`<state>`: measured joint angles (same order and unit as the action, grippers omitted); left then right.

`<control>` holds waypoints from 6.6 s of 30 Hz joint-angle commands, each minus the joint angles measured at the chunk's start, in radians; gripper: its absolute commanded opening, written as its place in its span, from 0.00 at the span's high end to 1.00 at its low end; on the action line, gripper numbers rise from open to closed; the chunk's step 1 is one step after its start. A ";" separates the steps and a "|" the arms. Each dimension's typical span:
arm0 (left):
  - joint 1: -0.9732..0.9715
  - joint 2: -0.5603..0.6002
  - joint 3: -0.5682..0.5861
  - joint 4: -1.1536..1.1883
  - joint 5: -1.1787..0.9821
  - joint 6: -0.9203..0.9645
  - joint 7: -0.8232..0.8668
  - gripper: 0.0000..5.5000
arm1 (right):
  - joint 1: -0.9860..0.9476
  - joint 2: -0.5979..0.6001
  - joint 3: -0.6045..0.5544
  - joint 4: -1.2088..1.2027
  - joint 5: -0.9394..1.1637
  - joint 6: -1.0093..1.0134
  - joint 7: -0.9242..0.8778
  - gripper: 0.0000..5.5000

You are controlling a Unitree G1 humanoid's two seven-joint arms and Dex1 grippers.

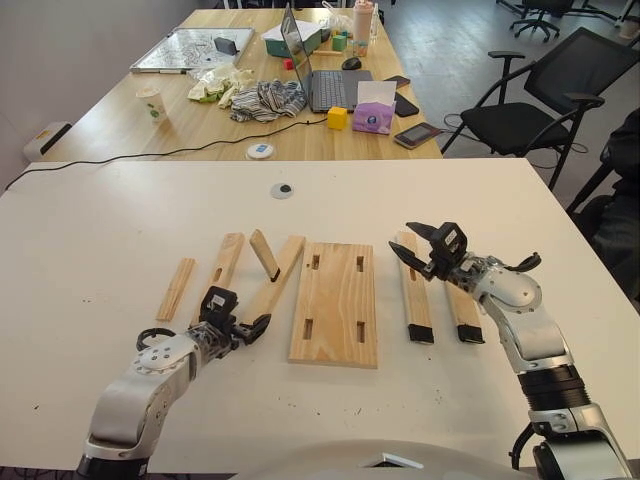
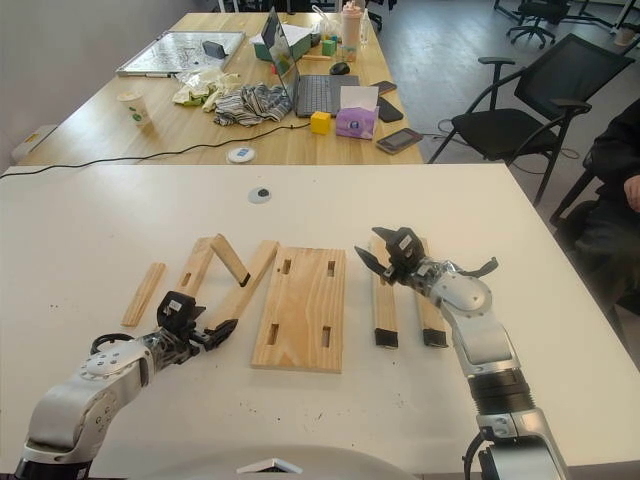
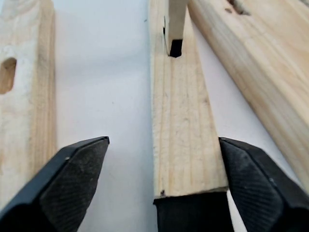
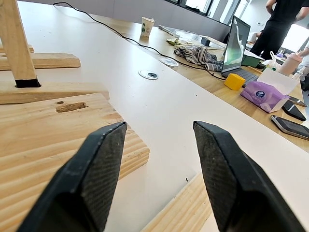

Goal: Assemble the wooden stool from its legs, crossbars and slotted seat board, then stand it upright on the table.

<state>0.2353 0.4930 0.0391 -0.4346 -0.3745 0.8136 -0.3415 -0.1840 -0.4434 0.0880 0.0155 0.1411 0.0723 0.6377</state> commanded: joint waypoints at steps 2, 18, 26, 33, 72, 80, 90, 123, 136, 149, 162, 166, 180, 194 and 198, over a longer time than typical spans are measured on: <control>0.017 -0.016 -0.016 0.020 0.012 -0.013 -0.008 0.29 | -0.003 -0.005 0.001 -0.004 -0.010 0.008 0.007 0.54; -0.036 0.016 -0.030 0.069 0.096 -0.058 -0.005 0.63 | -0.025 0.056 -0.077 -0.025 0.131 0.105 -0.003 0.54; -0.605 -0.036 0.292 0.198 -0.397 0.260 -0.112 0.63 | -0.248 0.219 -0.366 0.152 0.724 0.539 -0.062 0.35; -0.662 -0.262 0.404 0.347 -0.847 0.493 -0.059 0.63 | -0.358 0.326 -0.435 0.352 1.030 0.899 0.012 0.16; -0.476 -0.122 0.209 0.208 -1.082 0.356 0.004 0.57 | -0.324 0.422 -0.432 0.225 1.175 0.995 -0.101 0.61; -0.480 -0.099 0.213 0.296 -1.063 0.333 -0.007 0.36 | -0.321 0.403 -0.409 0.212 1.079 0.923 -0.071 0.62; -0.393 0.110 0.292 0.363 -0.867 0.233 -0.286 0.21 | -0.239 0.107 -0.327 0.166 0.814 0.726 0.328 0.62; -0.456 0.067 0.332 0.454 -0.775 0.235 -0.265 0.21 | 0.020 -0.162 0.136 0.151 0.189 0.077 0.757 0.63; -0.400 0.011 0.346 0.403 -0.770 0.207 -0.219 0.21 | -0.034 -0.327 0.436 0.355 -0.177 -0.191 0.710 0.63; -0.392 -0.032 0.353 0.402 -0.758 0.171 -0.193 0.21 | -0.451 -0.173 0.717 0.449 -0.177 0.172 0.848 0.63; -0.370 -0.016 0.374 0.414 -0.757 0.158 -0.183 0.21 | -0.334 -0.207 0.798 0.717 -0.196 0.106 0.629 0.63; -0.368 -0.013 0.386 0.426 -0.747 0.147 -0.180 0.21 | -0.198 -0.378 0.739 0.484 -0.123 0.161 0.617 0.63; -0.357 -0.017 0.392 0.417 -0.750 0.147 -0.172 0.21 | -0.039 -0.500 0.381 -0.240 0.373 0.580 0.225 0.53; -0.310 -0.037 0.430 0.365 -0.769 0.145 -0.151 0.21 | -0.139 -0.496 -0.027 0.019 0.322 0.646 0.147 0.20; -0.316 -0.040 0.429 0.370 -0.765 0.145 -0.146 0.21 | -0.087 -0.295 -0.100 0.015 0.344 0.748 -0.048 0.20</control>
<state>-0.0753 0.4545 0.4670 -0.0603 -1.1400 0.9579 -0.5000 -0.2952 -0.7994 0.0221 0.0581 0.4815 0.7818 0.6585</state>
